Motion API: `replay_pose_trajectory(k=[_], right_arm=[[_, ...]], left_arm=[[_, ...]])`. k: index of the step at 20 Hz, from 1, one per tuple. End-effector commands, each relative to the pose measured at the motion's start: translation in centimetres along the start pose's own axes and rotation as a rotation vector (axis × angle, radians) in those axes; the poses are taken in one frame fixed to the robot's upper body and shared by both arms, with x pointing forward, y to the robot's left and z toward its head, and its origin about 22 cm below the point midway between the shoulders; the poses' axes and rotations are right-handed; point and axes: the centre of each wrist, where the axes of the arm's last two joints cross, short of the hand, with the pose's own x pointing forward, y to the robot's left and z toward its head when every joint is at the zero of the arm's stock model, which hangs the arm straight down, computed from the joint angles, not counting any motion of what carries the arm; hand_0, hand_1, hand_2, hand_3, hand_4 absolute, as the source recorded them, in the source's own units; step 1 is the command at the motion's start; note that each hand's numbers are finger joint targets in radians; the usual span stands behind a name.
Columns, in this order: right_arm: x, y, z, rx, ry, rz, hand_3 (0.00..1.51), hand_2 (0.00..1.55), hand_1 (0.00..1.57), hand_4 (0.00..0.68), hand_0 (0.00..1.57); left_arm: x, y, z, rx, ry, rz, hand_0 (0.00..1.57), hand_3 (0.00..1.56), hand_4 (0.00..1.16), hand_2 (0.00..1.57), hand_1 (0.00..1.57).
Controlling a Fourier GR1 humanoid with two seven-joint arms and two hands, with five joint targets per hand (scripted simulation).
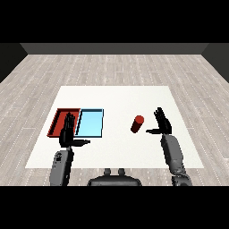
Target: Pick the red can and put it in the red box
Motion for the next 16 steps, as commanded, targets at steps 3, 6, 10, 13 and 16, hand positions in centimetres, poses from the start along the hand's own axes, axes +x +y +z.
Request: replay_pose_trajectory(k=[3,6,10,13,16], right_arm=[[-2.4,2.0,0.2,0.006,0.018,-0.054,0.00,0.00,0.00,0.000,0.00],[-1.1,3.5,-1.6,0.049,0.044,-0.057,0.00,0.00,0.00,0.000,0.00],[-2.9,3.4,-0.7,0.031,0.057,-0.092,0.00,0.00,0.00,0.000,0.00],[-5.3,4.1,-0.1,0.025,0.086,-0.101,0.00,0.00,0.00,0.000,0.00],[-4.9,4.1,-1.4,0.033,0.075,-0.097,0.00,0.00,0.00,0.000,0.00]], left_arm=[[-1.1,-2.2,-1.5,-0.015,0.005,0.014,0.00,0.00,0.00,0.00,0.00],[0.5,0.3,-0.5,-0.008,-0.012,0.016,0.00,0.00,0.00,0.00,0.00],[-0.2,-1.3,-1.9,0.021,-0.007,0.000,0.00,0.00,0.00,0.00,0.00],[-0.5,-2.2,-0.9,0.012,0.011,0.026,0.00,0.00,0.00,0.00,0.00],[1.2,-1.2,0.8,0.017,-0.011,0.016,0.00,0.00,0.00,0.00,0.00]])
